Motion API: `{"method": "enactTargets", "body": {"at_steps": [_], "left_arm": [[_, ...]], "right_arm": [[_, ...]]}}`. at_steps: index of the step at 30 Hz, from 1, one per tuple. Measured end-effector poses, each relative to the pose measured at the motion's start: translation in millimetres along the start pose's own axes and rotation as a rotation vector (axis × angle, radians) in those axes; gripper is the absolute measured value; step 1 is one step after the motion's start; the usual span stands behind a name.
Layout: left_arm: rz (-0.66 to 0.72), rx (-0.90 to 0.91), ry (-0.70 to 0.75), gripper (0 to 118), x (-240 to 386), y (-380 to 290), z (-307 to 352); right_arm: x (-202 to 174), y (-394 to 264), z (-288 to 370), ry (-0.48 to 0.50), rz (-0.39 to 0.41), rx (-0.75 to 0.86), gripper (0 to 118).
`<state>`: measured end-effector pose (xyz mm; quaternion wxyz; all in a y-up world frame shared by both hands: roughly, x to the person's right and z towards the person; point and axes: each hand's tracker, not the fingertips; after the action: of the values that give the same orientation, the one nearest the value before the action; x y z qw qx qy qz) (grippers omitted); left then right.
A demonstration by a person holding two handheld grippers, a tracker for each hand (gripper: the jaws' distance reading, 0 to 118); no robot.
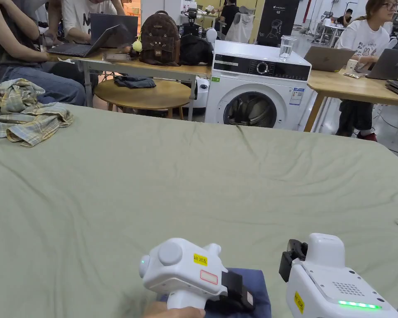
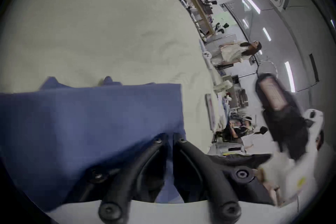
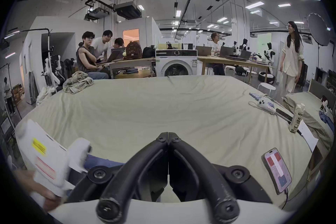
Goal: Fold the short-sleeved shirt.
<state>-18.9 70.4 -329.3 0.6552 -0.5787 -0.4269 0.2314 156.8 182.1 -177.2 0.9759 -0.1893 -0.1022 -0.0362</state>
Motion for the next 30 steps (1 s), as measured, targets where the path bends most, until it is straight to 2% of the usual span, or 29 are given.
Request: {"method": "enactTargets", "body": {"at_steps": [8,12,18,21,26,28,30], "left_arm": [[-0.035,0.032,0.013,0,-4,-10,-2],[-0.091,0.086,0.045,0,10,-10,27],[-0.346,0.436,0.244,0,36,-20,115],[-0.451,0.636,0.407,0,45,-35,150],[-0.6,0.969,0.649,0,52,-61,182],[-0.677,1.068,0.783,0,55,-73,185],[-0.722,1.15,0.844,0,54,-83,186]], "right_arm": [[3,-3,-1,-0.002,0.003,-0.006,0],[3,-3,-2,-0.011,0.007,0.005,0],[-7,2,-9,-0.011,0.023,0.033,0],[-14,4,-11,-0.005,0.027,0.05,0],[-25,9,-10,-0.002,0.021,0.111,0],[-28,12,-8,0.01,0.019,0.142,0],[-32,15,-5,0.007,0.025,0.172,0]]}}
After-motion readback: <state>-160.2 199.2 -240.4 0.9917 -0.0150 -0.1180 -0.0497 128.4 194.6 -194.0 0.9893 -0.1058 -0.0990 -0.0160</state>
